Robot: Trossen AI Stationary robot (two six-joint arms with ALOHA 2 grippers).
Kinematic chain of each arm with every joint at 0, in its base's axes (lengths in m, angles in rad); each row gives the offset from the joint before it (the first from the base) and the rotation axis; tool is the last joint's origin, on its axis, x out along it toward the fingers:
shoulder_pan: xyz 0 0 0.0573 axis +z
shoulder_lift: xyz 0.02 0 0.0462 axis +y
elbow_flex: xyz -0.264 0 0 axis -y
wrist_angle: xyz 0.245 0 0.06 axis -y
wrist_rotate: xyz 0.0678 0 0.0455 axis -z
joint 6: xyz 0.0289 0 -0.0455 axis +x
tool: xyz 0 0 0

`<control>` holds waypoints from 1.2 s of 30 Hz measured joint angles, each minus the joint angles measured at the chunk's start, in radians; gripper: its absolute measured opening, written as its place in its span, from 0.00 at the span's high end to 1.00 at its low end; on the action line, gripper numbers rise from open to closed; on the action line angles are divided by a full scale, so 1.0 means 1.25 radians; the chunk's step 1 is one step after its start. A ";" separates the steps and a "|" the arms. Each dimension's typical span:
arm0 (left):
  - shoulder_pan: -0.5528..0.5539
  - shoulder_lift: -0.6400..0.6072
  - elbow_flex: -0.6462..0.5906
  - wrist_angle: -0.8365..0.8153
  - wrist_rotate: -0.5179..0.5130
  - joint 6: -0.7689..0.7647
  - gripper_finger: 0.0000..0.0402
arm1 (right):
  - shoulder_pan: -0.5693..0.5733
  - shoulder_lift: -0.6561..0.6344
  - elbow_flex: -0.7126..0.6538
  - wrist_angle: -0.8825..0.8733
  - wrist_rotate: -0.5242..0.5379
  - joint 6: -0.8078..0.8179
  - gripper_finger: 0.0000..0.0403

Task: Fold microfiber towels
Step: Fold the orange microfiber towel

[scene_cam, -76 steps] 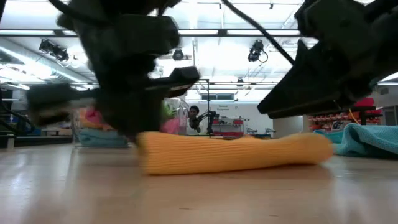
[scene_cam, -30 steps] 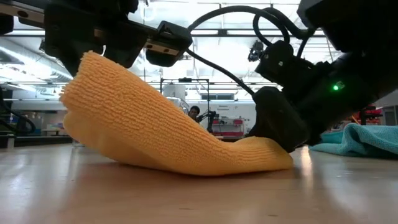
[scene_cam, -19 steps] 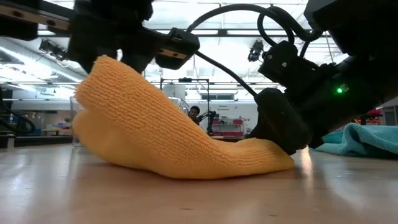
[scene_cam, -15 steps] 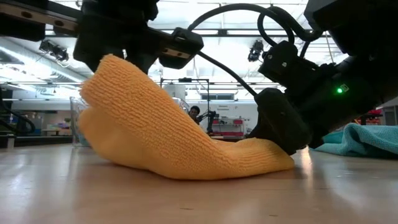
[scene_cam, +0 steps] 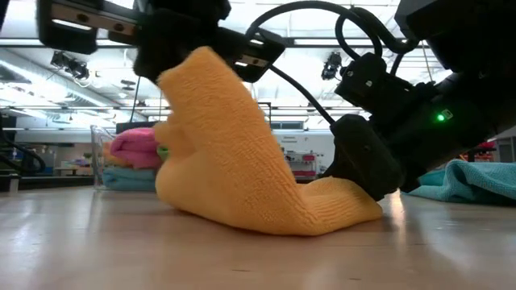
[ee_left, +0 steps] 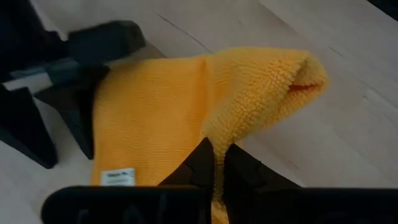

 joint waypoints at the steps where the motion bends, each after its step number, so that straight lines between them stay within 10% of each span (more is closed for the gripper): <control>1: 0.002 0.000 0.000 0.006 -0.001 0.001 0.93 | 0.000 0.000 0.000 0.000 0.000 -0.001 0.51; 22: 0.016 0.033 0.001 0.107 -0.122 -0.006 0.96 | 0.002 0.001 0.000 0.014 -0.002 -0.022 0.51; 36: 0.016 0.065 0.001 0.150 -0.210 -0.044 0.77 | 0.002 0.001 0.001 0.019 -0.003 -0.028 0.51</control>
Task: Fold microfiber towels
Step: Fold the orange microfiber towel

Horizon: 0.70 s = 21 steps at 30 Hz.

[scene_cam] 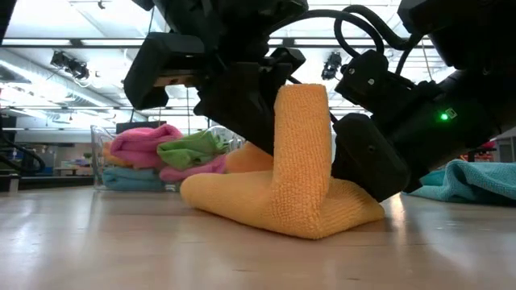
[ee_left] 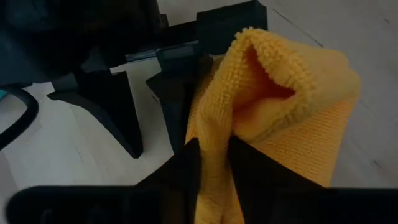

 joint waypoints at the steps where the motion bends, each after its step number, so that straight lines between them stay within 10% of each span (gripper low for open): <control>1: 0.000 0.000 0.000 0.000 0.000 -0.004 0.75 | 0.000 0.000 0.000 0.000 0.000 0.000 0.51; 11: -0.010 -0.070 -0.001 -0.082 -0.001 -0.034 0.51 | 0.000 0.000 0.000 0.000 -0.001 -0.001 0.51; 21: -0.031 -0.063 -0.001 -0.118 0.037 -0.164 0.56 | 0.000 0.000 0.001 -0.001 -0.001 -0.004 0.51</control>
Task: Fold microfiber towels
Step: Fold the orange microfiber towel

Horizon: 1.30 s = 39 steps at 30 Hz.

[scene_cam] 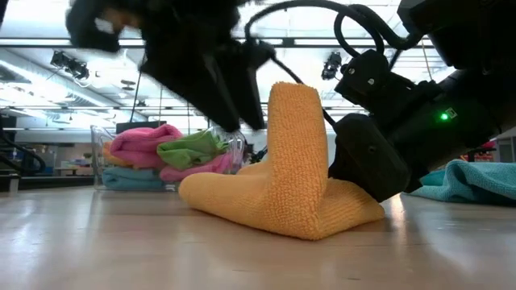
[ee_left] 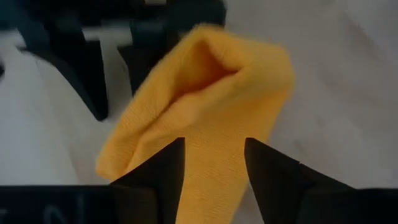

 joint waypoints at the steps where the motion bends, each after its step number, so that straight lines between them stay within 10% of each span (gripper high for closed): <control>1: 0.002 0.012 0.000 0.003 -0.002 -0.009 0.57 | 0.000 0.000 0.000 0.000 0.000 0.000 0.51; 9: 0.033 0.076 0.000 0.046 -0.009 -0.046 0.63 | 0.000 -0.001 0.022 -0.018 -0.010 -0.021 0.51; 22: 0.028 0.077 0.000 0.042 -0.009 -0.042 0.73 | 0.063 -0.223 0.067 -0.418 -0.137 0.084 0.51; 39: 0.038 0.076 0.000 0.058 -0.008 -0.061 0.68 | 0.188 -0.094 0.137 0.031 0.028 -0.260 0.51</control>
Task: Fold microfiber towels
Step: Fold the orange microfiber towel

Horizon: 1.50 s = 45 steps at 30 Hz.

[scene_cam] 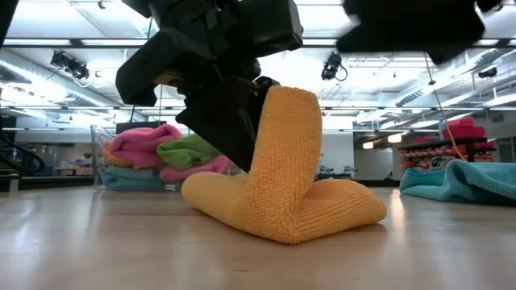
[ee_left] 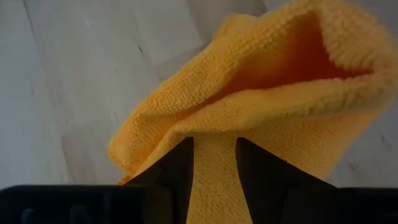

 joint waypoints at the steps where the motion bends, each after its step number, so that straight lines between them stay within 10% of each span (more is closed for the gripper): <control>1: 0.000 0.000 0.000 0.000 0.000 0.000 0.68 | 0.000 0.022 0.029 0.002 0.009 -0.029 0.51; 14: 0.009 0.000 0.000 -0.014 0.000 -0.027 0.75 | -0.096 0.140 0.194 -0.140 -0.004 -0.125 0.51; 29: 0.009 0.000 0.000 -0.036 0.001 -0.046 0.76 | -0.030 0.137 0.191 -0.442 -0.041 0.220 0.51; 45: 0.003 0.000 0.000 -0.054 0.001 -0.062 0.77 | -0.032 0.136 0.079 -0.306 -0.090 0.287 0.51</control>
